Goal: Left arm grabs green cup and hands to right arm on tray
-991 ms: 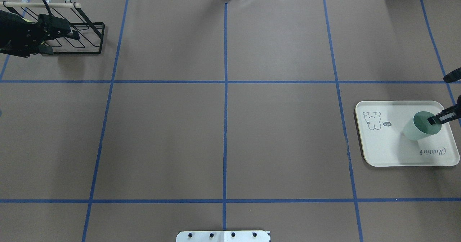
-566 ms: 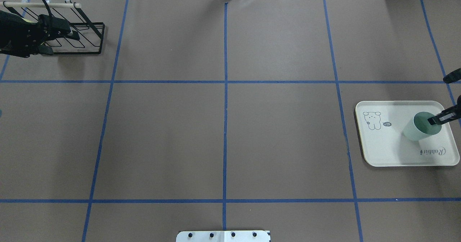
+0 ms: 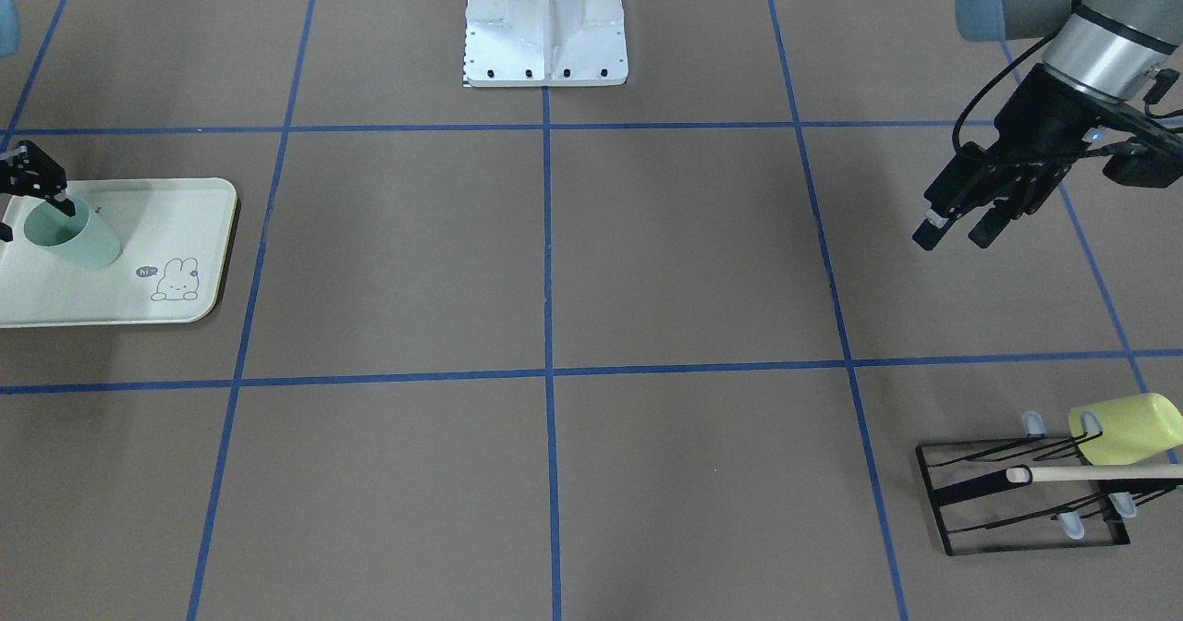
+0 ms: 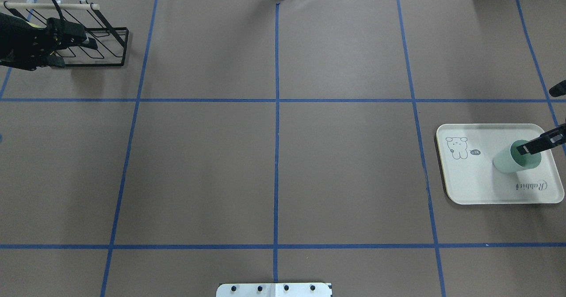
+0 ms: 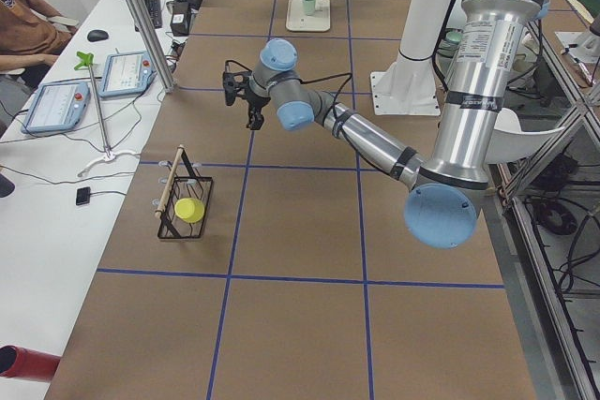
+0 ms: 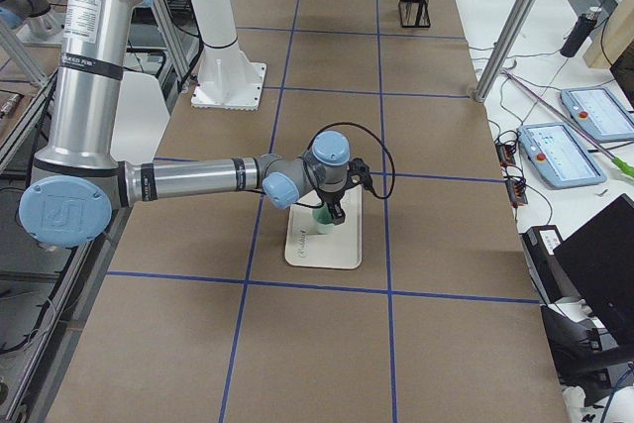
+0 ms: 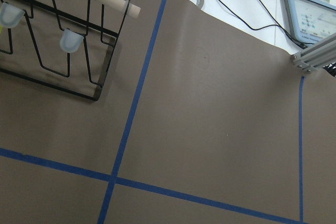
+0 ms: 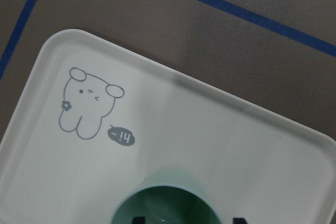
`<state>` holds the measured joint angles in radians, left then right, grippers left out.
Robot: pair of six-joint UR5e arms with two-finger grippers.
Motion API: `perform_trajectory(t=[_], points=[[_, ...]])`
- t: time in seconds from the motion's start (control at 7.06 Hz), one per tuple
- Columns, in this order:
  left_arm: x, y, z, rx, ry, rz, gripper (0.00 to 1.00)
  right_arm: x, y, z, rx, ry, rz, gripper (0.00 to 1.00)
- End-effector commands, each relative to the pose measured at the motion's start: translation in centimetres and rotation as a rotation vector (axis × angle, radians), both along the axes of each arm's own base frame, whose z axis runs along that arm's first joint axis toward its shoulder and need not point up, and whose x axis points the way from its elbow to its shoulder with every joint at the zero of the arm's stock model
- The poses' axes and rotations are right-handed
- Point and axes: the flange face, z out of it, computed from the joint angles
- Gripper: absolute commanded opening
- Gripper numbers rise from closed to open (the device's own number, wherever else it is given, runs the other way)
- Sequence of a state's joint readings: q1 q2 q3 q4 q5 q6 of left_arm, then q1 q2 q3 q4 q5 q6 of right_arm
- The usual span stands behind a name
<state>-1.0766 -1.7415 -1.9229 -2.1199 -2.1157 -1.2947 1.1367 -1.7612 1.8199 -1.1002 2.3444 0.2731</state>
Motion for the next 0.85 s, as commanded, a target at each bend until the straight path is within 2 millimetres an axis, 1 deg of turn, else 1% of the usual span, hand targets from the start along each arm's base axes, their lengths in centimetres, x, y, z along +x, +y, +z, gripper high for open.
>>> perform_trajectory(t=[0.0,0.14,0.28,0.42,0.57,0.71], points=[[-3.7,-0.5,0.2,0.039,-0.101,0.041,1.0,2.7,-0.3,-0.9,-0.017,-0.052,0.038,1.0],[-6.8,-0.6,1.2,0.079,-0.21,0.087,1.0,3.5,-0.5,-1.3,-0.054,-0.039,0.057,1.0],[-9.4,-0.1,3.7,0.121,-0.306,0.138,1.0,4.6,-0.8,-1.6,-0.088,-0.013,0.069,1.0],[-12.5,1.2,8.0,0.164,-0.397,0.197,1.0,6.3,-1.7,-1.4,-0.084,0.019,0.057,1.0],[-16.2,3.1,12.5,0.229,-0.507,0.274,1.0,8.7,-2.9,-1.2,-0.115,0.055,0.042,1.0],[-20.3,5.3,16.9,0.255,-0.567,0.322,1.0,11.6,-4.1,-1.4,-0.123,0.07,0.065,1.0]])
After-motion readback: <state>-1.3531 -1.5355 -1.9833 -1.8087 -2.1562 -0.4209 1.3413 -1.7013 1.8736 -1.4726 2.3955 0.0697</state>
